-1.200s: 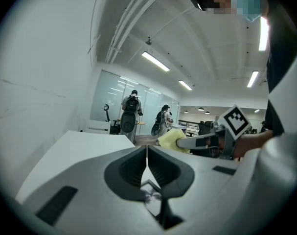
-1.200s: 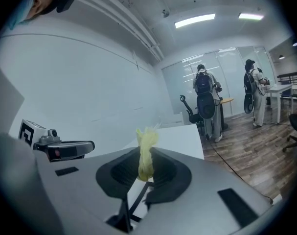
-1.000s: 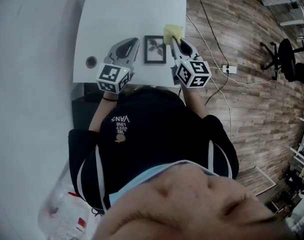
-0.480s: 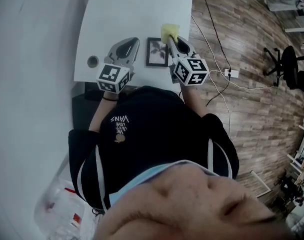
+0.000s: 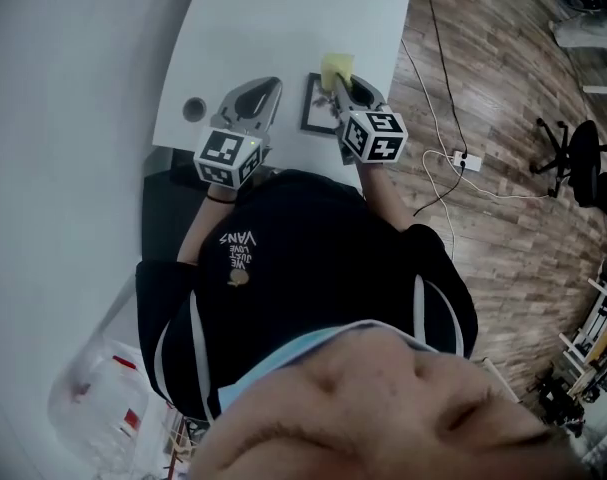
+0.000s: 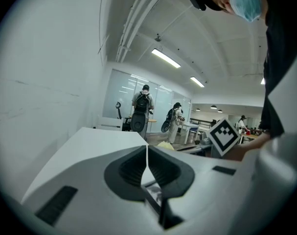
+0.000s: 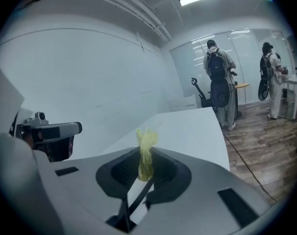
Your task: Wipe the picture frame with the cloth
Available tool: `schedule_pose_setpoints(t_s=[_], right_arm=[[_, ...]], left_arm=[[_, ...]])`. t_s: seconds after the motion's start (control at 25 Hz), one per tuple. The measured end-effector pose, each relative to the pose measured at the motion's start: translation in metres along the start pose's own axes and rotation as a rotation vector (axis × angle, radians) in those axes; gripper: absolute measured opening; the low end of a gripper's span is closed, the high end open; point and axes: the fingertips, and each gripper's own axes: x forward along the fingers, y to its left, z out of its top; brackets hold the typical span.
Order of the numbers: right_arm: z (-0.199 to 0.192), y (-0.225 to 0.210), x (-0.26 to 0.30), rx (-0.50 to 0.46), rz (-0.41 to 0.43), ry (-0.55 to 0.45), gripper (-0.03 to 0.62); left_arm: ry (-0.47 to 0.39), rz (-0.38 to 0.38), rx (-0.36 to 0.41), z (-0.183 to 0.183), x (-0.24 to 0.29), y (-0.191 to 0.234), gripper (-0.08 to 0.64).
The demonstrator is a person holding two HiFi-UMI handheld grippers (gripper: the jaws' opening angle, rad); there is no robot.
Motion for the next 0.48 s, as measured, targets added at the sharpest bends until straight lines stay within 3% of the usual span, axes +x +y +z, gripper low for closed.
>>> schedule_pose_setpoints(t_s=[0.48], right_arm=[[-0.039, -0.001, 0.036, 0.010, 0.021, 0.119, 0.046]], left_arm=[[0.029, 0.029, -0.021, -0.010, -0.006, 0.007, 0.018]])
